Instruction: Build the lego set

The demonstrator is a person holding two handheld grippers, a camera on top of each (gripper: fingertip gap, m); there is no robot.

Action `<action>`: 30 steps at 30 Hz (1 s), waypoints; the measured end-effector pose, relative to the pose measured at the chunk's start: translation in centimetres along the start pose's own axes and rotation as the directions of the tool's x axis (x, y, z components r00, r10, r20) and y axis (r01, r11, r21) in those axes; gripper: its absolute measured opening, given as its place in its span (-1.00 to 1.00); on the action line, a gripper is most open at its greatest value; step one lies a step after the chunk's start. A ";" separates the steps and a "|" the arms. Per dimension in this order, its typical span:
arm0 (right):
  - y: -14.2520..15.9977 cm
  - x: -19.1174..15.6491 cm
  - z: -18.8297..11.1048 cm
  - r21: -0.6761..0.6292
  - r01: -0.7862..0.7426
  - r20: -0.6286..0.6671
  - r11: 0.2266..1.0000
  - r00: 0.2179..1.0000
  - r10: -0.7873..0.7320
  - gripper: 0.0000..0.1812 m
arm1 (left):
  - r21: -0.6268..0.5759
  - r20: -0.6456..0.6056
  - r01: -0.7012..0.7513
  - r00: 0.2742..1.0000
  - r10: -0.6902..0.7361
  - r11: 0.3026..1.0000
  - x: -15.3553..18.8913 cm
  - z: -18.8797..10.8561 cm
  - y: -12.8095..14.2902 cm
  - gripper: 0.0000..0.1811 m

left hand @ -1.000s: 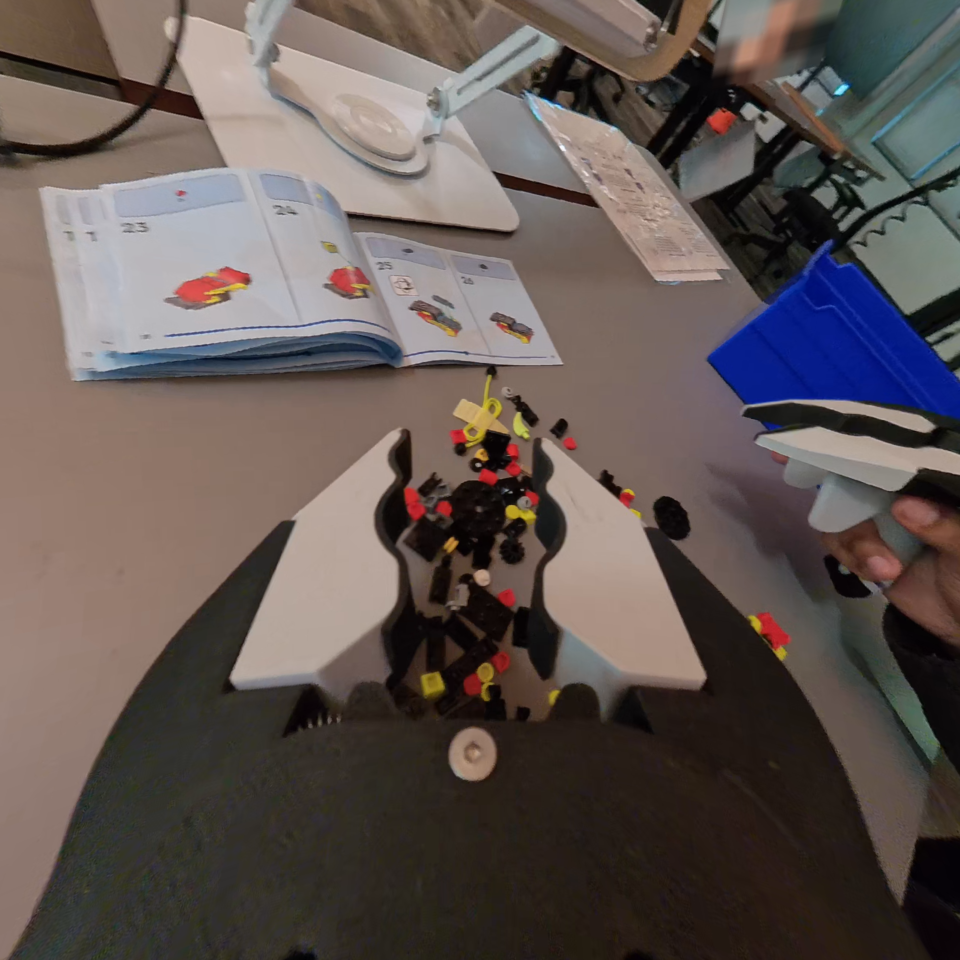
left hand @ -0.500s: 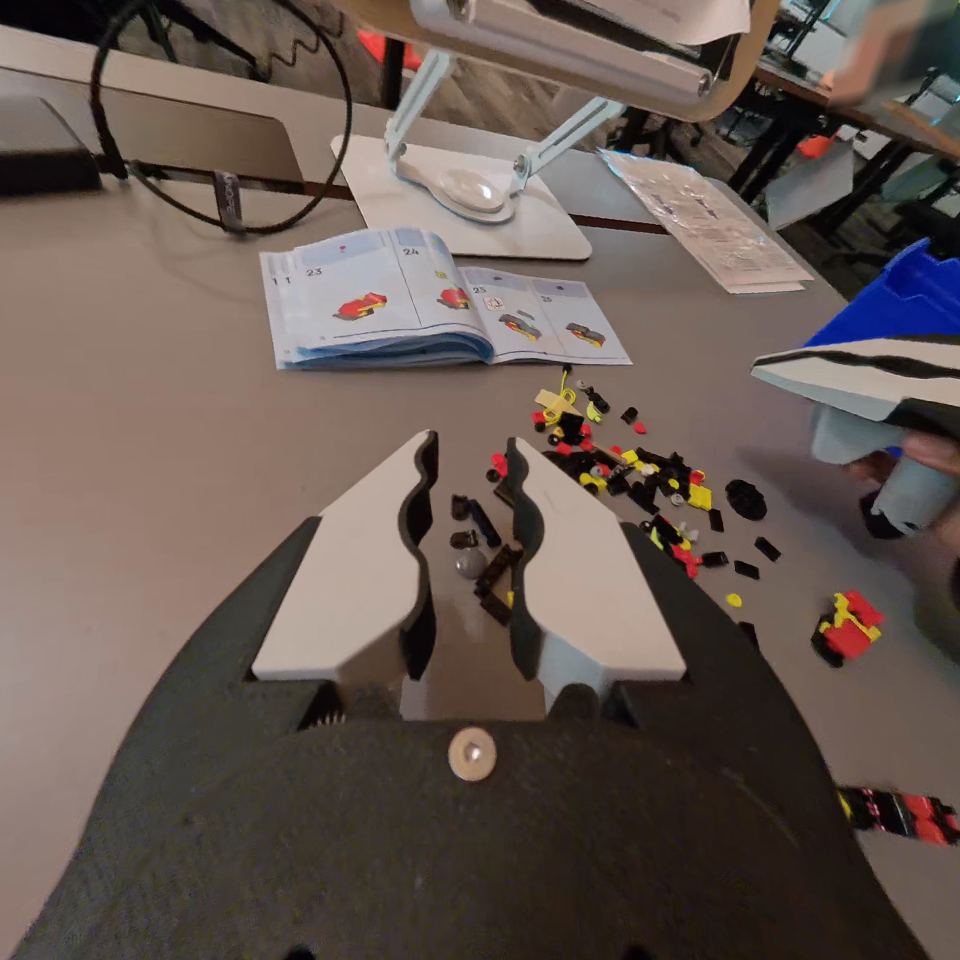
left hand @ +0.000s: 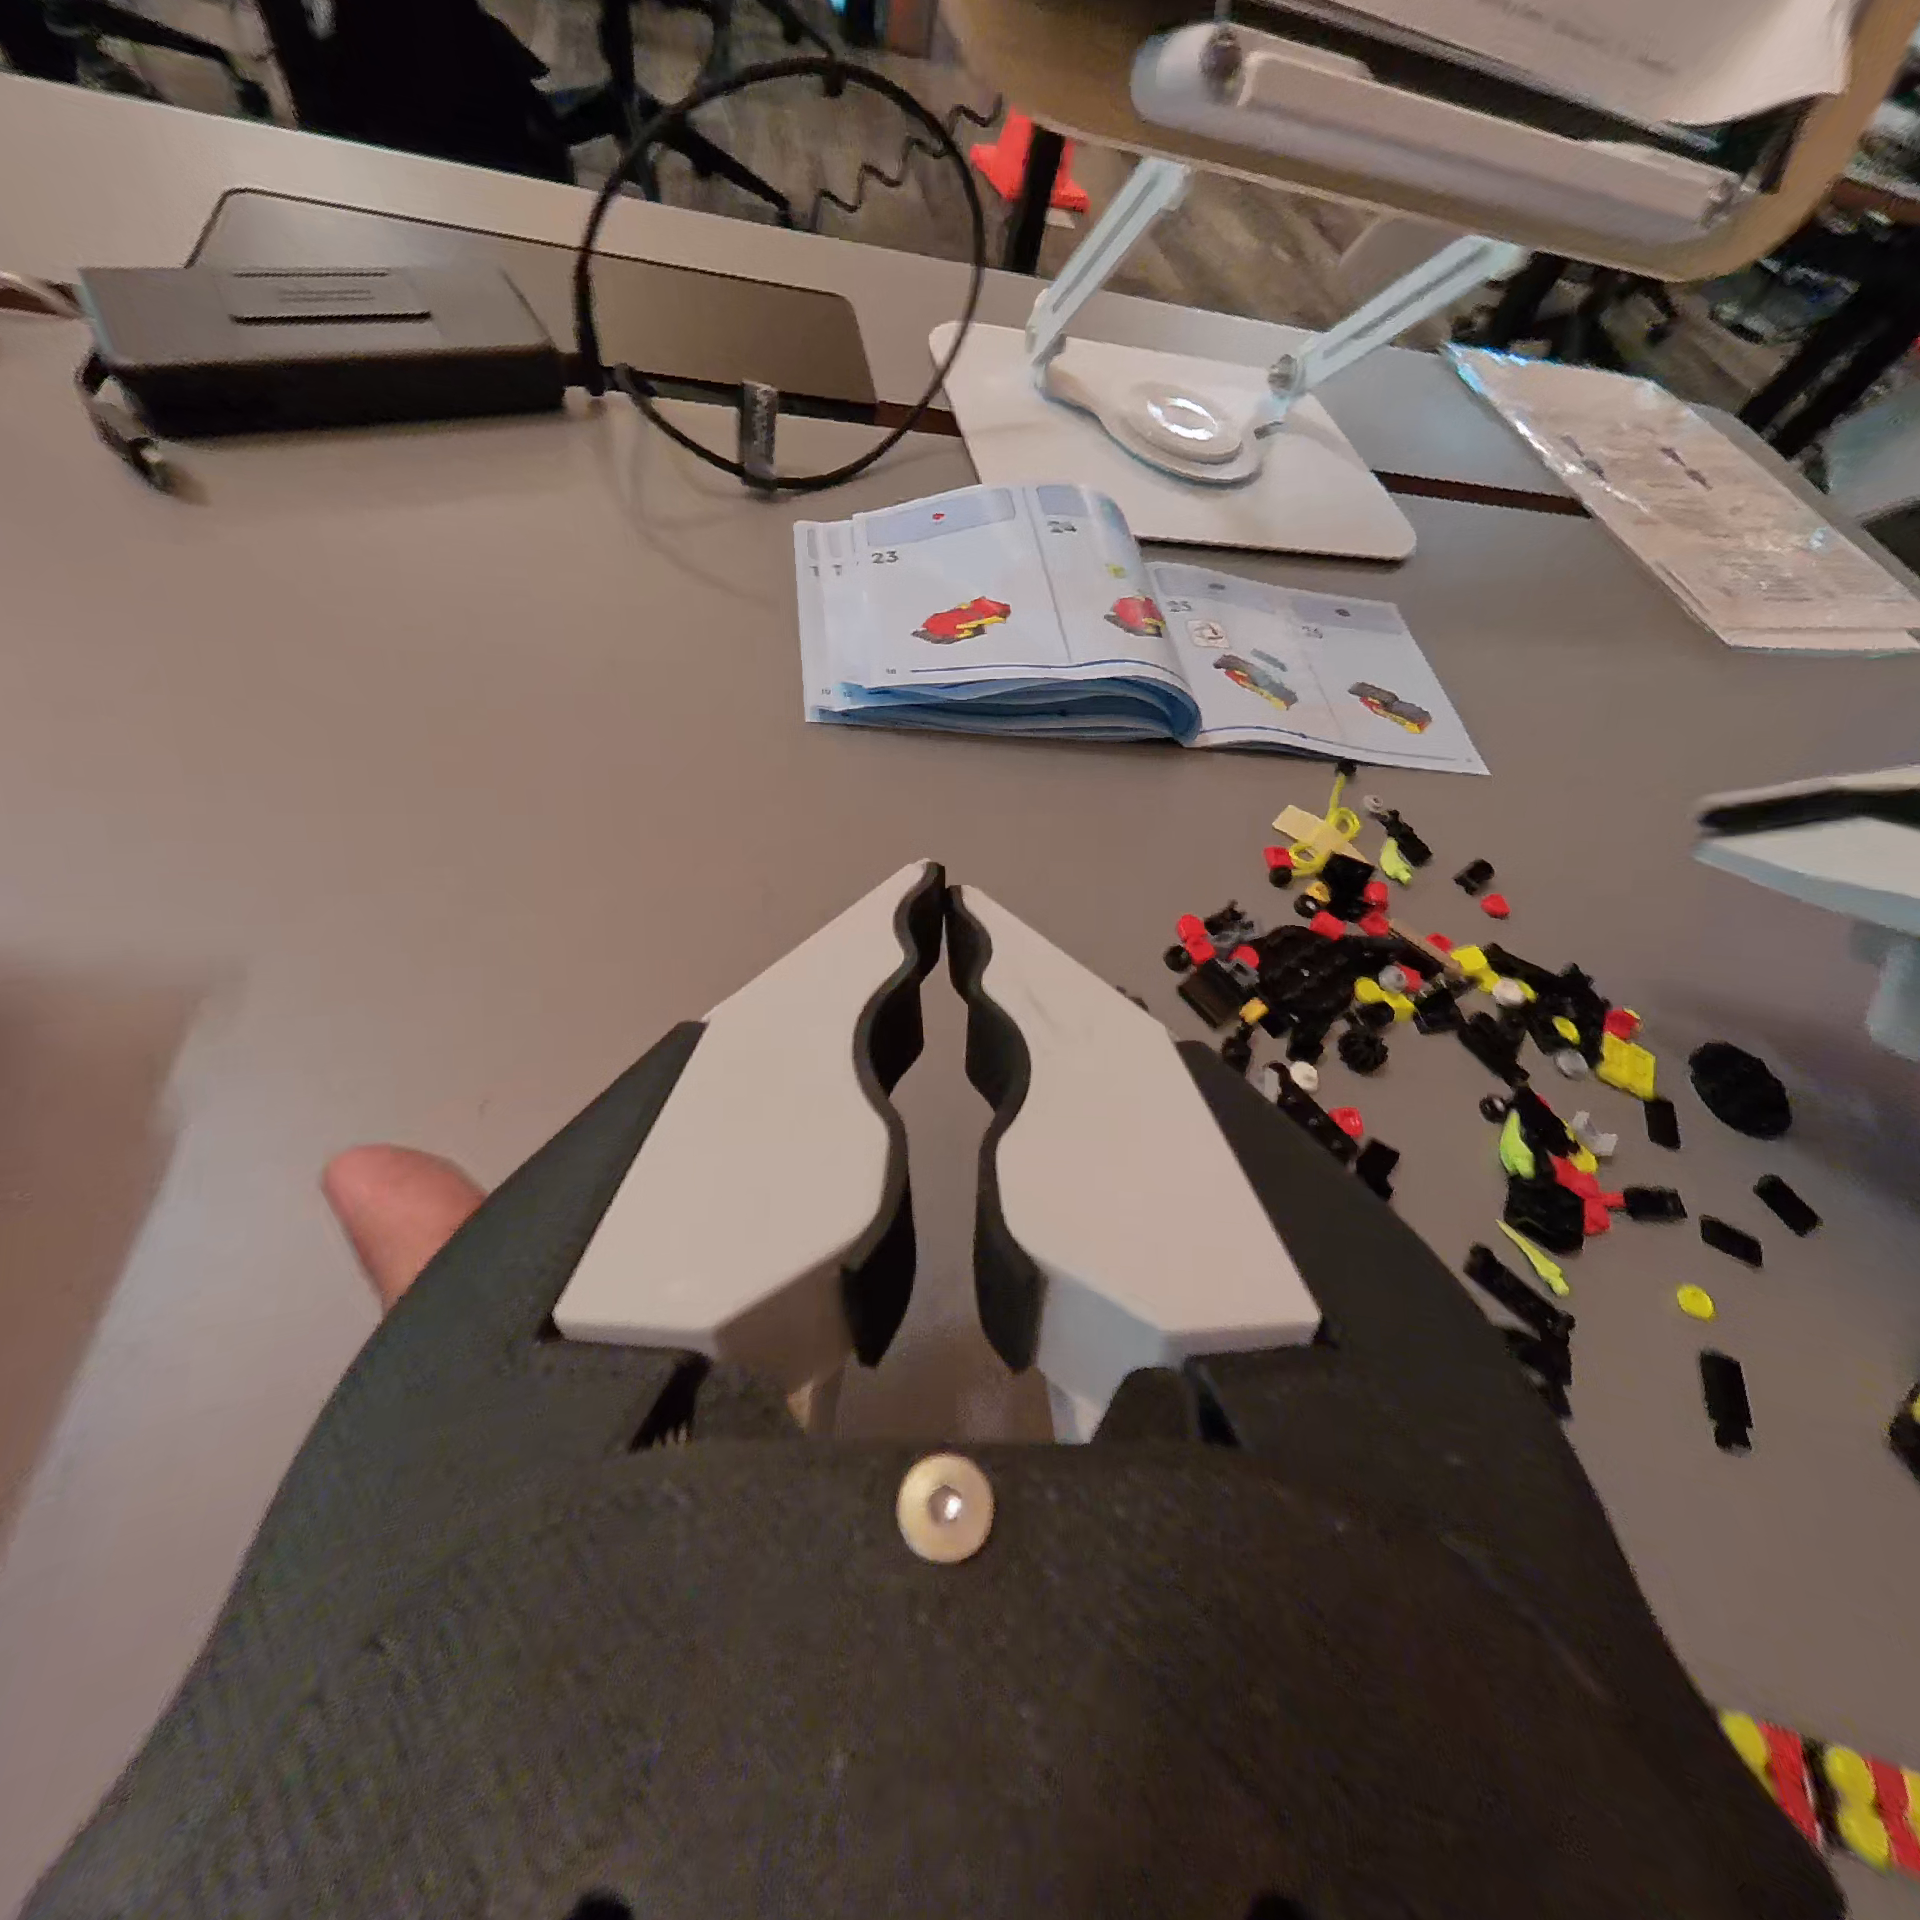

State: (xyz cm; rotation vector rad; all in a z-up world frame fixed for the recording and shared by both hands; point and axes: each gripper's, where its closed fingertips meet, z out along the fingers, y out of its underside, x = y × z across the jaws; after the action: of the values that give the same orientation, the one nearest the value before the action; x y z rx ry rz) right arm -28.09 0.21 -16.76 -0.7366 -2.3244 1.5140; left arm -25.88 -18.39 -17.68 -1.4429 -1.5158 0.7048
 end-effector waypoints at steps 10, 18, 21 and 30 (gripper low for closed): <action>0.3 -0.9 -0.4 -0.005 0.017 0.030 1.000 0.999 -0.017 -1.00 | 0.063 0.116 -0.051 0.992 0.044 0.997 -0.9 -0.1 -1.6 -1.00; 1.1 -3.7 -1.3 -0.011 0.095 0.156 0.995 0.983 -0.092 -1.00 | 0.150 0.303 -0.197 0.942 0.144 0.969 -1.0 -0.2 -3.1 -1.00; 1.4 -4.4 -1.4 -0.017 0.150 0.159 0.989 0.976 -0.145 -1.00 | 0.090 0.199 -0.278 0.946 0.256 0.956 1.5 0.5 -2.0 -0.93; 1.6 -2.6 -1.3 -0.032 0.124 0.080 0.992 0.989 -0.121 -1.00 | -0.214 -0.398 -0.360 0.881 0.255 0.908 6.6 -1.1 4.7 -1.00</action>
State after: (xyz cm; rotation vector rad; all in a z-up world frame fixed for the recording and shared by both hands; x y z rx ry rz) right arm -24.89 0.28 -17.55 -0.5408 -2.4125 1.4746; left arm -22.22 -11.46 -19.84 -1.9454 -1.1364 0.3796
